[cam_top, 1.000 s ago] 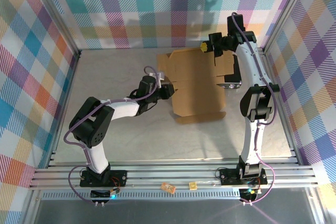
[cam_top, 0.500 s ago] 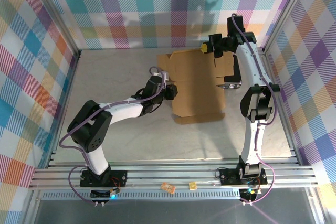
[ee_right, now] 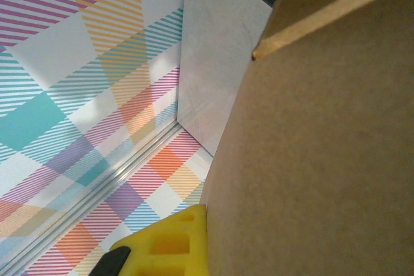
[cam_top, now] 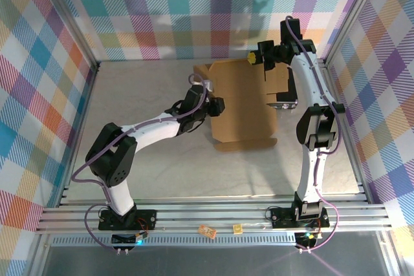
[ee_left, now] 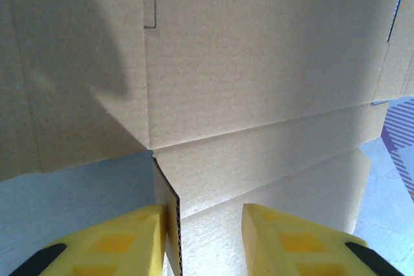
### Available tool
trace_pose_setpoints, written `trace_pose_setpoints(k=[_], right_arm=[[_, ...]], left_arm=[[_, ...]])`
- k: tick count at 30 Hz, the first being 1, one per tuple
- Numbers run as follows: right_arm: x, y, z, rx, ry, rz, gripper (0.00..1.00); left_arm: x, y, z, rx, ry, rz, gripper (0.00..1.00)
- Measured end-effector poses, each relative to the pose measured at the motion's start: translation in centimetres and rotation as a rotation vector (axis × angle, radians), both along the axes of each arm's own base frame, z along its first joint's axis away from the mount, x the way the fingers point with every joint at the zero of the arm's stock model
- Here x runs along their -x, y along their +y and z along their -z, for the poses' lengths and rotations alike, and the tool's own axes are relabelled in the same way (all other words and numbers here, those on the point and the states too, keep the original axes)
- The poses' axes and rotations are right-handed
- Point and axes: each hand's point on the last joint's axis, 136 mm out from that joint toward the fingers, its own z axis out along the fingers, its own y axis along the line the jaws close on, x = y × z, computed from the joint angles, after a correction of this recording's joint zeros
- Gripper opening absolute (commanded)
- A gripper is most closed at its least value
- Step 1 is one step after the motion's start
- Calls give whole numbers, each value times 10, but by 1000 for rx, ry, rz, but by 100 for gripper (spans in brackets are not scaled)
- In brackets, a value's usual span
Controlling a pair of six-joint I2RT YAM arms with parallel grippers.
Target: Fold the paper box
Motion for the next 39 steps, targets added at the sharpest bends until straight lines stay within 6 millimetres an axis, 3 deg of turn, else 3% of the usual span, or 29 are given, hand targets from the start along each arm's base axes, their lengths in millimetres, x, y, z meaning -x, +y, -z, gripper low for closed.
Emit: trace_pose_setpoints(k=[7,18,26,31,35,39], right_arm=[[5,-1,1,2,9,4,0],[9,-4,-3,10,-4,14,0],[14,-4,4,14,12,15,0],[16,-4,9,14,19,17,0],[21,-3,4,10,11,13,0],[35,4,-1,-4,8,-10,0]], left_arm=[[-4,-6,15,-31,55,7,39],[-8,-25,22,-29,78,42,40],[0,-39,31,-55,105,62,41],[1,-36,31,-92,120,39,44],[6,-25,29,-126,118,-8,57],[18,-4,-2,-124,97,-38,60]])
